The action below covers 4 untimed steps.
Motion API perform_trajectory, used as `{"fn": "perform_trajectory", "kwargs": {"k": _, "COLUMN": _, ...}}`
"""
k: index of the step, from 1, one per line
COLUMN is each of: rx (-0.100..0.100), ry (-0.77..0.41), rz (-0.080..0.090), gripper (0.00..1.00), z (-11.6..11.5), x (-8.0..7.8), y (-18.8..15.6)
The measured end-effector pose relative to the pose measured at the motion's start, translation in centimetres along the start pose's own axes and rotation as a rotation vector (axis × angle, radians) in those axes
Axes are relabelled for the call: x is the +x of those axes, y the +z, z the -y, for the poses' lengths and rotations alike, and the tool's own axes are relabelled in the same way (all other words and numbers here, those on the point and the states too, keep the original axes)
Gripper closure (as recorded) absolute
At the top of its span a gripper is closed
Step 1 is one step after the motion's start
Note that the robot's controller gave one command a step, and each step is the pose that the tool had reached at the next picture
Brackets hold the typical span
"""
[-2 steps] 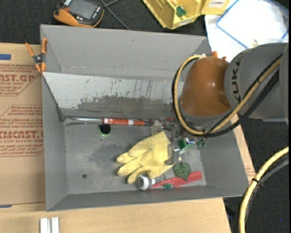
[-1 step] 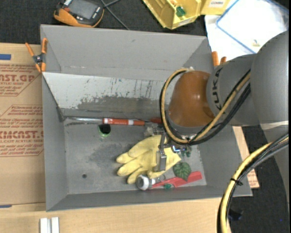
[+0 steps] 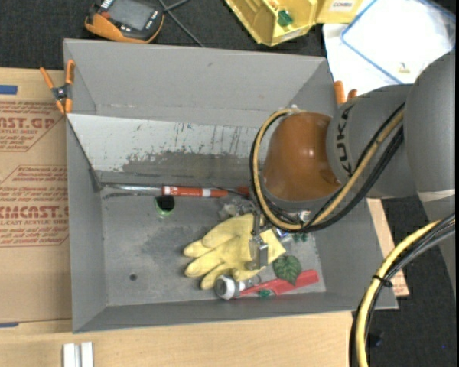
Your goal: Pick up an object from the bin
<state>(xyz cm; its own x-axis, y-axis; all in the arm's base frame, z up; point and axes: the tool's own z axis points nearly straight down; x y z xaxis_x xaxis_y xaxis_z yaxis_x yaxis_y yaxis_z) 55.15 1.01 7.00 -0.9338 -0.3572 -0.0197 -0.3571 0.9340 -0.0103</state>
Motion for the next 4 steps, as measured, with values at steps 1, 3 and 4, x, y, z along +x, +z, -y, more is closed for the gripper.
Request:
{"fn": "perform_trajectory", "kwargs": {"k": 1, "rx": -0.006, "ry": 0.240, "rz": -0.010, "gripper": 1.00, "z": 0.5, "x": 0.1, "y": 0.2}}
{"fn": "perform_trajectory", "kwargs": {"k": 3, "rx": -0.007, "ry": 0.240, "rz": -0.011, "gripper": 1.00, "z": 0.5, "x": 0.1, "y": -1.0}}
{"fn": "perform_trajectory", "kwargs": {"k": 4, "rx": -0.006, "ry": 0.240, "rz": -0.010, "gripper": 1.00, "z": 0.5, "x": 0.1, "y": -2.1}}
